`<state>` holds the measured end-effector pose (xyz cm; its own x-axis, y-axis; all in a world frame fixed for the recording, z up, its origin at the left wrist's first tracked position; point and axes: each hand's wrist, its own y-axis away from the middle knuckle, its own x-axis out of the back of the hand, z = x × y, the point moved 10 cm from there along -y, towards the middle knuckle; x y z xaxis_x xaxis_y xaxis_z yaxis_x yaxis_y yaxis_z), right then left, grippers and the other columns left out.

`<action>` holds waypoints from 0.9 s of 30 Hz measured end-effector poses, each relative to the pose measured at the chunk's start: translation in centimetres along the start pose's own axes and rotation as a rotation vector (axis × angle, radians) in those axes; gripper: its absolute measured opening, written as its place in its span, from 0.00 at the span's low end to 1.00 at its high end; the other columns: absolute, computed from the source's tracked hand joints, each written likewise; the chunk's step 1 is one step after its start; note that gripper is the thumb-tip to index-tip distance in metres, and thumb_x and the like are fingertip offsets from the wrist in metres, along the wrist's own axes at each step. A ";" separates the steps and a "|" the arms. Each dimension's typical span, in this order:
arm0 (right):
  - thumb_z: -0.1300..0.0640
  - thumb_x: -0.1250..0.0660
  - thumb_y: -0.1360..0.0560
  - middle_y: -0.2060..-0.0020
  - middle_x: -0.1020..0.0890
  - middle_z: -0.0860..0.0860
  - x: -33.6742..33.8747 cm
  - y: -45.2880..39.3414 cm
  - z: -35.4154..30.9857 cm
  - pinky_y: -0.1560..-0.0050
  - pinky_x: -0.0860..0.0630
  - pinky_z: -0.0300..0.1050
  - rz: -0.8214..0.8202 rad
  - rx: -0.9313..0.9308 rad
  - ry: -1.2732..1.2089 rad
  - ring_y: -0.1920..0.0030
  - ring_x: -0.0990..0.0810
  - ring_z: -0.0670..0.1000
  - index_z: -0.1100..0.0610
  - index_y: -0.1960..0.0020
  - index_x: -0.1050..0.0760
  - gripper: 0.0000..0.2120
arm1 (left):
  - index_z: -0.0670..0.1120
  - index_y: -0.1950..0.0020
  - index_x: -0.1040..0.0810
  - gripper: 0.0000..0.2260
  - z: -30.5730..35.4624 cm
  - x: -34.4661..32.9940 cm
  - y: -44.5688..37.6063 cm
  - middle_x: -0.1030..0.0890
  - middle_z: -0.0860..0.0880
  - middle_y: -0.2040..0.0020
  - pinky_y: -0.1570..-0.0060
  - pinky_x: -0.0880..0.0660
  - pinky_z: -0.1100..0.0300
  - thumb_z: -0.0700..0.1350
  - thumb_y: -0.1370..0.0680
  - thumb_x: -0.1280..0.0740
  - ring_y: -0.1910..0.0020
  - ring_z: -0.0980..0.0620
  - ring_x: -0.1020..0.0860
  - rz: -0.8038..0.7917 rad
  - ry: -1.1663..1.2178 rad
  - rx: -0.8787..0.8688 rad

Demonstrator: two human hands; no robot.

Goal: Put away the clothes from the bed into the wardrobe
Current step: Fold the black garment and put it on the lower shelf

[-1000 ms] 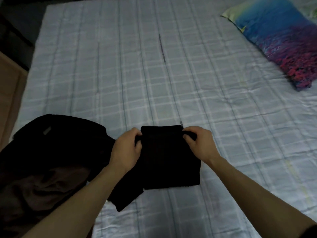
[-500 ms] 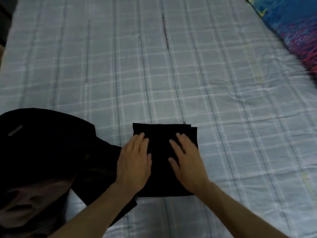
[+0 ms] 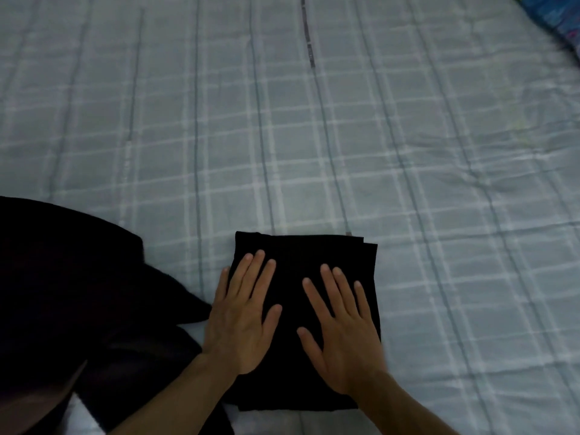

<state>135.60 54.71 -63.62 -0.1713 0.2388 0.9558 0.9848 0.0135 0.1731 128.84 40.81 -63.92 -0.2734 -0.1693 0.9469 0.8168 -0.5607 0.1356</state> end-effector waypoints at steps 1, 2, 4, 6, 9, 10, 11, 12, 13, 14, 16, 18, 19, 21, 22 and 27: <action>0.37 0.49 0.19 0.19 0.52 0.54 0.1 -0.1 0.0 0.22 0.55 0.58 0.017 0.005 -0.011 0.19 0.55 0.55 0.49 0.19 0.52 0.34 | 0.46 0.19 0.44 0.28 -0.1 0.1 0.0 0.47 0.47 0.18 0.23 0.48 0.42 0.58 0.16 0.53 0.19 0.49 0.50 0.026 0.008 -0.002; 0.37 0.49 0.19 0.19 0.51 0.54 0.3 -0.2 -0.2 0.22 0.54 0.59 0.027 0.010 -0.020 0.19 0.54 0.55 0.49 0.19 0.51 0.33 | 0.46 0.19 0.44 0.28 -0.2 0.3 -0.2 0.46 0.48 0.18 0.23 0.48 0.42 0.58 0.16 0.53 0.19 0.49 0.50 0.040 0.020 -0.003; 0.37 0.49 0.19 0.19 0.52 0.54 0.8 -0.4 -0.3 0.22 0.53 0.59 0.041 0.015 -0.019 0.19 0.55 0.55 0.49 0.19 0.51 0.33 | 0.46 0.19 0.44 0.28 0.1 0.7 -0.4 0.47 0.48 0.18 0.23 0.47 0.41 0.58 0.16 0.52 0.19 0.50 0.50 0.043 0.025 0.001; 0.37 0.51 0.18 0.19 0.53 0.54 1.2 0.1 -0.4 0.22 0.52 0.60 0.031 0.011 0.005 0.19 0.57 0.54 0.49 0.19 0.52 0.32 | 0.47 0.18 0.45 0.29 0.2 1.1 0.1 0.47 0.48 0.18 0.23 0.46 0.39 0.58 0.17 0.51 0.19 0.50 0.51 0.024 -0.022 0.022; 0.37 0.52 0.18 0.19 0.54 0.53 1.7 0.3 -0.3 0.22 0.52 0.59 0.017 0.019 -0.002 0.20 0.59 0.53 0.49 0.19 0.54 0.32 | 0.47 0.18 0.45 0.29 0.7 2.3 0.8 0.48 0.47 0.18 0.23 0.48 0.38 0.58 0.17 0.52 0.19 0.48 0.51 0.006 -0.082 0.076; 0.38 0.51 0.18 0.19 0.54 0.53 1.9 0.8 -0.5 0.22 0.53 0.59 0.021 0.022 -0.019 0.20 0.60 0.53 0.49 0.19 0.54 0.32 | 0.47 0.18 0.45 0.29 1.5 3.0 1.5 0.47 0.47 0.18 0.23 0.49 0.39 0.58 0.17 0.52 0.19 0.47 0.50 0.015 -0.097 0.077; 0.38 0.51 0.18 0.19 0.54 0.53 2.1 1.6 -0.6 0.21 0.53 0.59 0.030 0.015 -0.039 0.20 0.60 0.53 0.49 0.19 0.54 0.32 | 0.48 0.19 0.44 0.29 2.6 3.4 2.4 0.46 0.47 0.18 0.23 0.49 0.39 0.57 0.18 0.51 0.19 0.47 0.49 0.019 -0.112 0.058; 0.39 0.51 0.18 0.19 0.53 0.53 2.1 2.7 -0.6 0.21 0.53 0.58 0.039 0.004 -0.055 0.20 0.59 0.54 0.49 0.19 0.53 0.32 | 0.48 0.19 0.44 0.28 3.8 3.7 3.6 0.46 0.47 0.18 0.23 0.49 0.40 0.57 0.18 0.50 0.19 0.46 0.49 0.011 -0.123 0.020; 0.39 0.51 0.18 0.19 0.53 0.53 1.8 4.1 -0.7 0.21 0.53 0.58 0.035 -0.005 -0.057 0.20 0.59 0.54 0.48 0.19 0.52 0.31 | 0.50 0.19 0.44 0.28 4.7 3.2 5.1 0.46 0.48 0.18 0.24 0.48 0.40 0.58 0.18 0.49 0.19 0.47 0.49 -0.021 -0.123 -0.025; 0.38 0.51 0.18 0.19 0.54 0.53 1.2 5.5 -0.6 0.21 0.53 0.57 0.022 -0.011 -0.047 0.20 0.59 0.55 0.47 0.19 0.53 0.31 | 0.52 0.18 0.46 0.28 5.2 2.2 6.6 0.49 0.49 0.18 0.24 0.48 0.40 0.59 0.18 0.50 0.19 0.48 0.52 -0.077 -0.114 -0.059; 0.36 0.53 0.19 0.19 0.56 0.51 -0.2 7.7 0.0 0.23 0.53 0.57 -0.012 -0.023 -0.011 0.20 0.60 0.54 0.45 0.19 0.55 0.32 | 0.56 0.18 0.56 0.29 4.7 -0.4 8.7 0.60 0.53 0.18 0.23 0.52 0.42 0.62 0.17 0.55 0.19 0.52 0.62 -0.200 -0.100 -0.083; 0.34 0.55 0.19 0.19 0.59 0.49 -1.1 8.2 0.6 0.23 0.55 0.57 -0.054 -0.038 -0.003 0.20 0.62 0.53 0.44 0.19 0.58 0.33 | 0.57 0.19 0.62 0.30 3.7 -1.6 9.2 0.66 0.55 0.19 0.24 0.56 0.42 0.65 0.19 0.57 0.21 0.53 0.67 -0.240 -0.104 -0.076; 0.33 0.56 0.20 0.19 0.61 0.49 -1.2 8.0 0.9 0.23 0.57 0.57 -0.065 -0.043 -0.005 0.20 0.64 0.52 0.43 0.19 0.59 0.33 | 0.57 0.19 0.63 0.31 3.5 -1.7 9.0 0.67 0.55 0.19 0.23 0.57 0.42 0.65 0.19 0.58 0.21 0.53 0.67 -0.240 -0.116 -0.071; 0.30 0.57 0.21 0.21 0.66 0.48 -0.8 7.8 0.7 0.22 0.61 0.57 -0.094 -0.022 -0.010 0.22 0.69 0.51 0.43 0.20 0.63 0.35 | 0.57 0.20 0.65 0.32 4.0 -1.3 8.9 0.69 0.54 0.20 0.22 0.60 0.43 0.67 0.19 0.57 0.22 0.53 0.70 -0.264 -0.121 -0.084; 0.28 0.56 0.23 0.21 0.68 0.48 -0.6 7.9 0.5 0.22 0.64 0.57 -0.118 -0.004 -0.016 0.22 0.71 0.51 0.43 0.20 0.64 0.37 | 0.57 0.20 0.65 0.34 4.3 -1.0 9.0 0.70 0.54 0.21 0.22 0.61 0.43 0.68 0.20 0.56 0.22 0.53 0.71 -0.271 -0.114 -0.095; 0.30 0.39 0.28 0.19 0.56 0.55 0.8 10.0 0.0 0.23 0.55 0.62 -0.074 0.038 0.006 0.20 0.61 0.57 0.46 0.19 0.54 0.45 | 0.51 0.18 0.49 0.43 5.3 0.9 10.7 0.50 0.48 0.17 0.24 0.51 0.42 0.66 0.27 0.37 0.19 0.48 0.52 -0.211 -0.167 -0.207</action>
<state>145.33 55.03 -61.15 -0.2440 0.2302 0.9420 0.9697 0.0676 0.2346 140.01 38.97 -60.04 -0.3246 0.0935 0.9412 0.6261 -0.7246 0.2879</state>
